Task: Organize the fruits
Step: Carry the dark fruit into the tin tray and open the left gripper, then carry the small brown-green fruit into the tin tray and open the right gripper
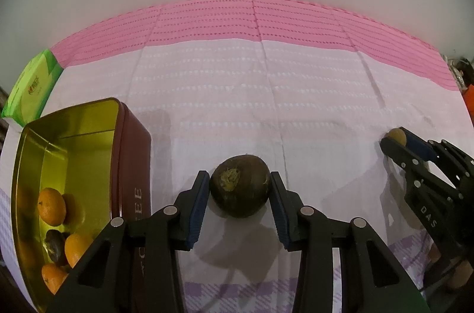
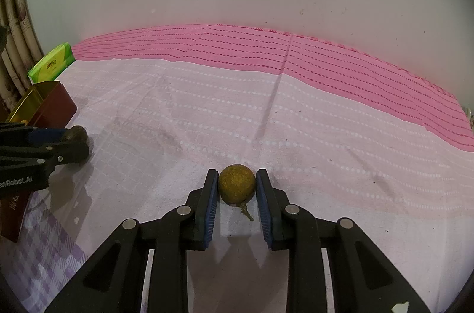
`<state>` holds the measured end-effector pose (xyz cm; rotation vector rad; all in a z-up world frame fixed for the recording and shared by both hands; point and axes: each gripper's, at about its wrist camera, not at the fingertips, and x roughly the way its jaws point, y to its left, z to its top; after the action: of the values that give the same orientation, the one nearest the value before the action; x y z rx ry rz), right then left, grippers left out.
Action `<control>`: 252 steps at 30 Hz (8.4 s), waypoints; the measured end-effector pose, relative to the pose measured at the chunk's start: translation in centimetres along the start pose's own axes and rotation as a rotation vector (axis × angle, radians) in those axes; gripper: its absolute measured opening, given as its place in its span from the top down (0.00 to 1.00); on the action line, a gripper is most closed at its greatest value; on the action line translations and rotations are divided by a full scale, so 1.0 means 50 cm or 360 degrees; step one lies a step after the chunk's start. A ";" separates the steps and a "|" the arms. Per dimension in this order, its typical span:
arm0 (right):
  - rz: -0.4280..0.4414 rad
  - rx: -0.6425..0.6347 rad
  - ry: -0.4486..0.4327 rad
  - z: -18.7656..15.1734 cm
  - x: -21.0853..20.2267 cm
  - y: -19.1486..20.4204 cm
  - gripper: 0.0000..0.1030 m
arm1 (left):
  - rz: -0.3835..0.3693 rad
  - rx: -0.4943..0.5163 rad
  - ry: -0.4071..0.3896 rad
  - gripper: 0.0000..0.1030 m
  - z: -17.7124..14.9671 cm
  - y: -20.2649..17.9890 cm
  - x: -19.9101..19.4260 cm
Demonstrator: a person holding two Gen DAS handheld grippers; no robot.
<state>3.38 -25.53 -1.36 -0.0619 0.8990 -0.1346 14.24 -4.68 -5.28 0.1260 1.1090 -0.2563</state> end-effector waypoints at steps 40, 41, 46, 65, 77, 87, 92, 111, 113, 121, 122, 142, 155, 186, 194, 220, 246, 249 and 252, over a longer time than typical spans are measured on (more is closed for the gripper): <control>-0.0045 -0.0040 0.0002 0.001 0.006 0.011 0.76 | -0.0024 -0.0065 -0.0140 0.60 -0.055 0.056 -0.149; -0.0048 -0.0042 0.0002 0.001 0.006 0.012 0.76 | -0.0019 -0.0072 -0.0140 0.60 -0.056 0.060 -0.152; -0.0056 -0.0048 0.0001 0.002 0.005 0.013 0.76 | 0.0013 -0.0107 -0.0147 0.60 -0.064 0.094 -0.166; -0.0082 -0.0067 -0.0001 0.001 0.004 0.017 0.76 | 0.0183 -0.0289 -0.0119 0.60 -0.101 0.253 -0.178; -0.0091 -0.0070 -0.0001 0.001 0.003 0.019 0.76 | 0.0225 -0.0348 -0.0055 0.60 -0.123 0.299 -0.159; -0.0097 -0.0074 -0.0001 0.002 0.005 0.020 0.76 | 0.0229 -0.0338 -0.0006 0.60 -0.134 0.305 -0.140; -0.0097 -0.0075 -0.0001 0.002 0.005 0.020 0.76 | 0.0231 -0.0326 0.0005 0.60 -0.140 0.305 -0.132; -0.0099 -0.0076 -0.0001 0.002 0.005 0.020 0.76 | 0.0243 -0.0307 0.0017 0.60 -0.140 0.300 -0.132; -0.0099 -0.0076 -0.0001 0.002 0.005 0.020 0.76 | 0.0236 -0.0317 0.0021 0.59 -0.140 0.301 -0.132; -0.0103 -0.0078 -0.0001 0.001 0.005 0.023 0.76 | 0.0215 -0.0322 -0.0018 0.58 -0.141 0.300 -0.156; -0.0103 -0.0078 -0.0001 0.002 0.006 0.021 0.76 | 0.0214 -0.0321 -0.0026 0.58 -0.140 0.299 -0.161; -0.0111 -0.0090 -0.0001 0.004 0.004 0.025 0.76 | 0.0314 -0.0339 -0.0212 0.43 -0.164 0.323 -0.253; -0.0119 -0.0097 -0.0005 0.002 0.005 0.022 0.78 | 0.0378 -0.0434 -0.0233 0.36 -0.206 0.362 -0.280; 0.0006 -0.0186 -0.0042 0.039 -0.063 0.136 0.78 | 0.0331 -0.0525 -0.0164 0.30 -0.224 0.386 -0.257; 0.0207 -0.0295 -0.0072 0.054 -0.103 0.247 0.78 | 0.0353 -0.0569 -0.0183 0.21 -0.227 0.395 -0.271; 0.0595 -0.0615 0.0030 0.029 -0.093 0.559 0.78 | 0.0349 -0.0739 -0.0192 0.16 -0.270 0.428 -0.325; 0.0556 -0.0596 0.0050 0.026 -0.069 0.578 0.62 | 0.0362 -0.0717 -0.0187 0.16 -0.274 0.418 -0.325; 0.0542 -0.0602 0.0031 0.025 -0.077 0.577 0.53 | 0.0359 -0.0715 -0.0186 0.16 -0.273 0.416 -0.325; 0.0528 -0.0591 0.0011 0.027 -0.091 0.572 0.39 | 0.0362 -0.0702 -0.0192 0.16 -0.274 0.412 -0.329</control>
<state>4.24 3.43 -0.16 -0.2560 0.9203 0.3429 0.93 20.61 2.83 -0.1546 0.9977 0.1846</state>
